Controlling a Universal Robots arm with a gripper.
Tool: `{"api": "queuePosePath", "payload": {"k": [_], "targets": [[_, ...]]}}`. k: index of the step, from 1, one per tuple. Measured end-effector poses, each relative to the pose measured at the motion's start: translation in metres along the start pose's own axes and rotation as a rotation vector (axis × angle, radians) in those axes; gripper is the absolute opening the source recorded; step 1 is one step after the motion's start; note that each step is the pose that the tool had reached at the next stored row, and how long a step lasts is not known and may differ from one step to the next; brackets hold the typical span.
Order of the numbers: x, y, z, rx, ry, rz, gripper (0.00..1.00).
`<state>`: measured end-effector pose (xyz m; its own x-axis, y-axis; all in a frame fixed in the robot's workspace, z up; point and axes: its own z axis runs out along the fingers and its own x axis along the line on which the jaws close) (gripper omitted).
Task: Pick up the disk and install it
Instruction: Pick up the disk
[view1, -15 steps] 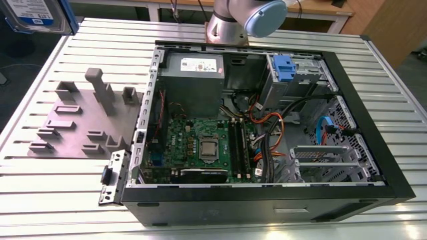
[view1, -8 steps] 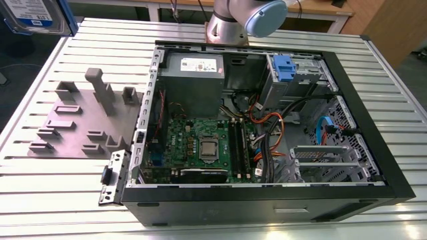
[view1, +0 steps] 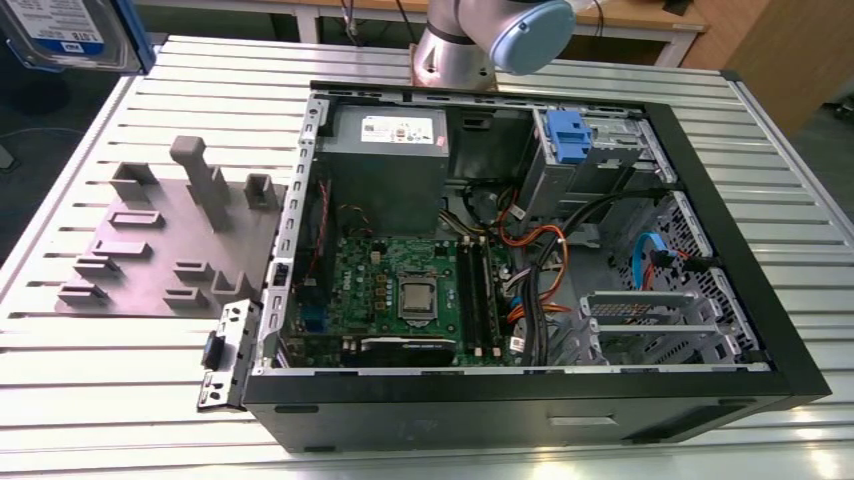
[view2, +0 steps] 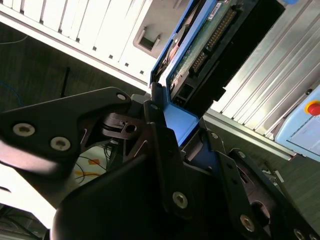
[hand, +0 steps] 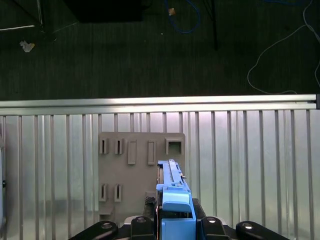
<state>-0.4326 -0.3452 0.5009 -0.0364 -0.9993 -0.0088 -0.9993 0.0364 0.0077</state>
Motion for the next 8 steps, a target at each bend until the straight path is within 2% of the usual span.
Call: {"api": "queuePosePath", "payload": {"k": [3, 8], "targets": [[0.0003, -0.0018, 0.0000, -0.0001, 0.0008, 0.000, 0.36], [0.0001, -0.0097, 0.0000, 0.0001, 0.0008, 0.000, 0.36]]}}
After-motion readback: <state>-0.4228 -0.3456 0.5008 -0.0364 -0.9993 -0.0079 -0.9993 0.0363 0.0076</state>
